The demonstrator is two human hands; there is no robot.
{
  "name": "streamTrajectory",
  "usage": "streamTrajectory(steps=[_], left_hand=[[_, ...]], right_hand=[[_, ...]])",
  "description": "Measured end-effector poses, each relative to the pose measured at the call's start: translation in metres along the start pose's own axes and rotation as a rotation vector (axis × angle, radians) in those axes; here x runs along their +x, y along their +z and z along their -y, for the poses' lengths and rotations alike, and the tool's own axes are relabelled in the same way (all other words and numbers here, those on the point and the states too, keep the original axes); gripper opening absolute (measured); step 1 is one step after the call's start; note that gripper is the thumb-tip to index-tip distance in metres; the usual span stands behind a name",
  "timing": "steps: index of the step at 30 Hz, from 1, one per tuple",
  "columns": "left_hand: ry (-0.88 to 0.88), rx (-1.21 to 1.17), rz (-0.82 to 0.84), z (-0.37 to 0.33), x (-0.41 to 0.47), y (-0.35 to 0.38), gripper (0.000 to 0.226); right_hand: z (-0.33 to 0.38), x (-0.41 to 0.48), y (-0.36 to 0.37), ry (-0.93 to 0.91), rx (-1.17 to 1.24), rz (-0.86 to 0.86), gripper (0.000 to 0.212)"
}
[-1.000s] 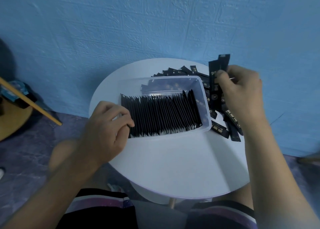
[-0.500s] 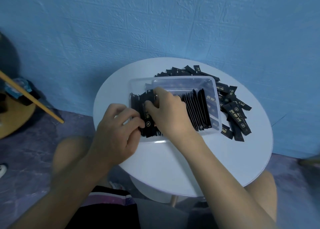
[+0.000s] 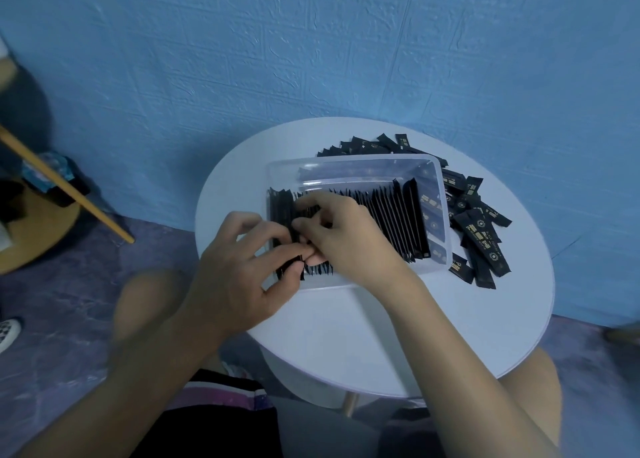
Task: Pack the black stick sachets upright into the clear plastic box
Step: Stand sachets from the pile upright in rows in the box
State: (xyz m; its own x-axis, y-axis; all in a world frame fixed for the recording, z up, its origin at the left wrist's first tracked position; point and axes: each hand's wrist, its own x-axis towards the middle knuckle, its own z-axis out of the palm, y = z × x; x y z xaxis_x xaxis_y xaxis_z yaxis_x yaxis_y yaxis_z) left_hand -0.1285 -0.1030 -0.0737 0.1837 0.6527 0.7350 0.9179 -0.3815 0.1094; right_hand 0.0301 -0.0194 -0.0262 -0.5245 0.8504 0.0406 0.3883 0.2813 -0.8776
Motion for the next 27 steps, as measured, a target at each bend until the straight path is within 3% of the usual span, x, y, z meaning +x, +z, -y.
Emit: streamTrajectory(steps=[17, 22, 27], left_hand=[[0.011, 0.01, 0.047, 0.0, 0.002, 0.001, 0.036], [0.011, -0.012, 0.015, 0.004, 0.001, -0.003, 0.033], [0.015, -0.048, -0.036, 0.012, 0.002, -0.01, 0.034]], right_hand=[[-0.008, -0.004, -0.005, 0.005, 0.098, 0.053, 0.024], [-0.014, -0.015, -0.026, -0.016, 0.007, -0.029, 0.024], [-0.015, -0.034, -0.061, -0.01, 0.076, -0.153, 0.019]])
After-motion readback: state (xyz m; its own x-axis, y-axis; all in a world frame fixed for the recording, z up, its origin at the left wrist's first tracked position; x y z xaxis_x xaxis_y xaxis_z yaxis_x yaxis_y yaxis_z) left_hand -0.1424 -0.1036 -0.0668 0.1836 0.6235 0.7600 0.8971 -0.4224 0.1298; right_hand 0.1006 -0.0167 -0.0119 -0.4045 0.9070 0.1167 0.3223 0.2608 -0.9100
